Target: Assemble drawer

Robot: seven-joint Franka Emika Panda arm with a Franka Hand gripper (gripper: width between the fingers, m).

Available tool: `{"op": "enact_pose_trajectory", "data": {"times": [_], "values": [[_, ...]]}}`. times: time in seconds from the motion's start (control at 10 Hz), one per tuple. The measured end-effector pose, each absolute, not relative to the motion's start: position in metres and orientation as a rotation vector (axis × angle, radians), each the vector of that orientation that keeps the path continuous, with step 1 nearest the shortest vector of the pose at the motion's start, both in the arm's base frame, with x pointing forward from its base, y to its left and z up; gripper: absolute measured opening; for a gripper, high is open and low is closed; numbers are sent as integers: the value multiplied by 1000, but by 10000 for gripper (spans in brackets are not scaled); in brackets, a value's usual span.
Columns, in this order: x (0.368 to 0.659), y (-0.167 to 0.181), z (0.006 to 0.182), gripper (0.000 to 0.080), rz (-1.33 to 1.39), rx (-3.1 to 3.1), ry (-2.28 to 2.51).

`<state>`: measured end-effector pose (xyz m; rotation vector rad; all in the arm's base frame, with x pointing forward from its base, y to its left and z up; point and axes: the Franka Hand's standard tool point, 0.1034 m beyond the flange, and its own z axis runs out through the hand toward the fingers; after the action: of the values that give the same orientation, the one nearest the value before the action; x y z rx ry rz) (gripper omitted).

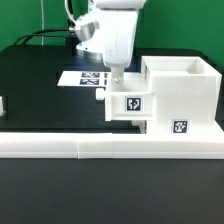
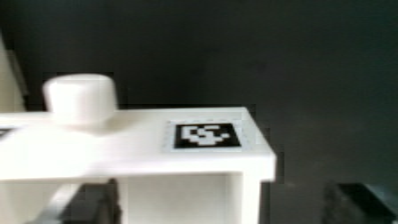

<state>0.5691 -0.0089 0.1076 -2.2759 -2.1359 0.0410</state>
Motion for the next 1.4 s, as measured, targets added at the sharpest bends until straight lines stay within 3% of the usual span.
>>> {"op": "enact_pose_trajectory", "data": {"times": [0.4,0.7,1.0,1.4], "values": [[565,-65,118,648,68,-2219,-2189],[563,-70,114,649,36,-2180,-2188],[560,-75,78,649,-89,-1990,-2171],[558,-36,63,649,-83,-2051,-2050]]}}
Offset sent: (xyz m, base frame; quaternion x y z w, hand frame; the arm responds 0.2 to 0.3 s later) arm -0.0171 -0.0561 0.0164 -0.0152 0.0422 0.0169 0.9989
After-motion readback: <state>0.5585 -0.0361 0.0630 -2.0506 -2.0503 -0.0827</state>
